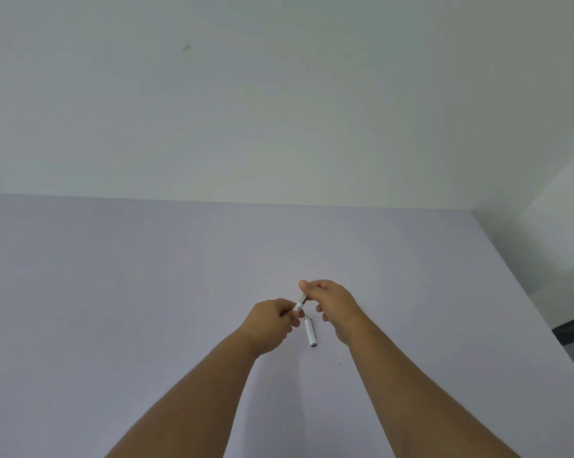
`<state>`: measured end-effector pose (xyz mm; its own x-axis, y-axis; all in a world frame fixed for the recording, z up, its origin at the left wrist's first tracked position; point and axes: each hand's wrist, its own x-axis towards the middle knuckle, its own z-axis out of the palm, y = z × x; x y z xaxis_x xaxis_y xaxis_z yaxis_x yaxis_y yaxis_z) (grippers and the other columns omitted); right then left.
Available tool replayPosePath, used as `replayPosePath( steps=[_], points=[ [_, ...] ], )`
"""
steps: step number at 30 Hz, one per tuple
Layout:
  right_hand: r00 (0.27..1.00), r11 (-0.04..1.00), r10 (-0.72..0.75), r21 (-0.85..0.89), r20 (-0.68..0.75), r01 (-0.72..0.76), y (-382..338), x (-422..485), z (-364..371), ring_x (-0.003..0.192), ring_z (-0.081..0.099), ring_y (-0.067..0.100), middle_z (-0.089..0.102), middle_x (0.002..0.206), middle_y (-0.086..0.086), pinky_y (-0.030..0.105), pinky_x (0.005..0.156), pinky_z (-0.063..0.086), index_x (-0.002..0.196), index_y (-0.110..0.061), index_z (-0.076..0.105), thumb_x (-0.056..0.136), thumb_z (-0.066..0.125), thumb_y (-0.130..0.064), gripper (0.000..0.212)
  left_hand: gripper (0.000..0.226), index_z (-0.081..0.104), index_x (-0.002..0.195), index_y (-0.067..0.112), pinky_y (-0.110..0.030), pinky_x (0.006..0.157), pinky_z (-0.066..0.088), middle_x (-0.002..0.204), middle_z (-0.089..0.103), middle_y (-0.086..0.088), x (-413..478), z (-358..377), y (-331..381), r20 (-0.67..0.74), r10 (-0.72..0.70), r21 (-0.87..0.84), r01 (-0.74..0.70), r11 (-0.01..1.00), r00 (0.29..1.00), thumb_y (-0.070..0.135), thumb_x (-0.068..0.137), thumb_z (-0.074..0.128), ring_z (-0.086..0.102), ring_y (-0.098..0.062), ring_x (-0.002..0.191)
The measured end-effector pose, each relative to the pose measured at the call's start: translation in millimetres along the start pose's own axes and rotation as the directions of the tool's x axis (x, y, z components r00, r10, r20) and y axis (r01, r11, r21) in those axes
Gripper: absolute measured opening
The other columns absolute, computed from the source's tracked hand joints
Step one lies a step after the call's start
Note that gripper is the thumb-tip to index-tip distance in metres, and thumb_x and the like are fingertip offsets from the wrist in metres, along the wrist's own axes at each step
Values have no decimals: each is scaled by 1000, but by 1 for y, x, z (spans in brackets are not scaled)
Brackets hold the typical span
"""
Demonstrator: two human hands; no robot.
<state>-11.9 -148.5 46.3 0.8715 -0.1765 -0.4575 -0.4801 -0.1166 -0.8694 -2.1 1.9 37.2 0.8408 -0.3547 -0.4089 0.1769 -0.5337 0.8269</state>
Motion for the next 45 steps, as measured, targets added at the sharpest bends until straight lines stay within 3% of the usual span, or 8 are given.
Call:
replayPosePath(
  steps=[7,11,15,19,23,36,41,45],
  points=[
    [999,996,18,-91,-26,-21,0,-2,1,69,51,8,58,76,-3,24,62,40,76,-11,57,79,68,-47,38,24,67,100,15,-32,79,50,80,61,7,-3,0,1,8,5,20,-5,1000,1000,25,95,46,54,-13,74],
    [999,998,-28,56,42,26,0,-3,-4,72,51,7,64,83,-7,21,65,38,80,-20,69,84,66,-29,10,24,67,101,14,-34,82,52,82,62,6,-2,-3,3,-5,6,53,-5,999,1000,24,95,46,55,-14,76],
    [999,998,7,-63,-39,-9,2,-3,-1,63,48,11,59,75,-3,24,62,37,66,-16,56,79,69,-44,33,23,67,98,18,-33,82,51,80,62,9,-3,-2,3,8,10,75,-11,997,1000,27,95,46,54,-11,75],
    [999,996,-18,85,42,15,3,-4,-4,71,49,12,64,83,-6,24,65,40,79,-24,69,84,67,-30,8,25,67,101,15,-33,81,50,82,62,7,-3,-4,6,1,19,99,-19,995,1000,25,95,46,54,-11,75],
    [999,997,49,-65,0,-49,-1,-2,-5,62,46,10,61,74,-3,24,62,37,70,-17,61,78,70,-44,29,24,67,101,17,-30,80,49,81,61,9,-4,-4,7,8,23,124,-24,992,1000,25,94,45,53,-10,75],
    [998,993,1,116,57,-8,3,-2,-9,71,49,13,64,82,-3,27,68,42,78,-19,69,82,69,-31,13,26,68,103,15,-30,75,48,87,62,5,-5,-3,15,-15,30,173,-27,985,999,18,93,44,54,-16,76],
    [999,998,45,-45,-7,-45,2,-2,-6,66,50,12,63,75,-1,29,70,41,71,-16,63,77,70,-45,31,27,67,102,15,-30,73,48,87,62,5,-7,-2,13,-5,31,204,-30,979,1000,19,94,42,54,-16,75],
    [999,994,-10,108,47,5,3,-3,-8,73,50,13,65,84,-1,27,69,42,83,-17,69,83,69,-29,12,25,68,101,17,-29,72,49,82,62,8,-6,-3,13,-15,16,183,-13,983,1000,20,93,43,54,-16,74]
  ],
)
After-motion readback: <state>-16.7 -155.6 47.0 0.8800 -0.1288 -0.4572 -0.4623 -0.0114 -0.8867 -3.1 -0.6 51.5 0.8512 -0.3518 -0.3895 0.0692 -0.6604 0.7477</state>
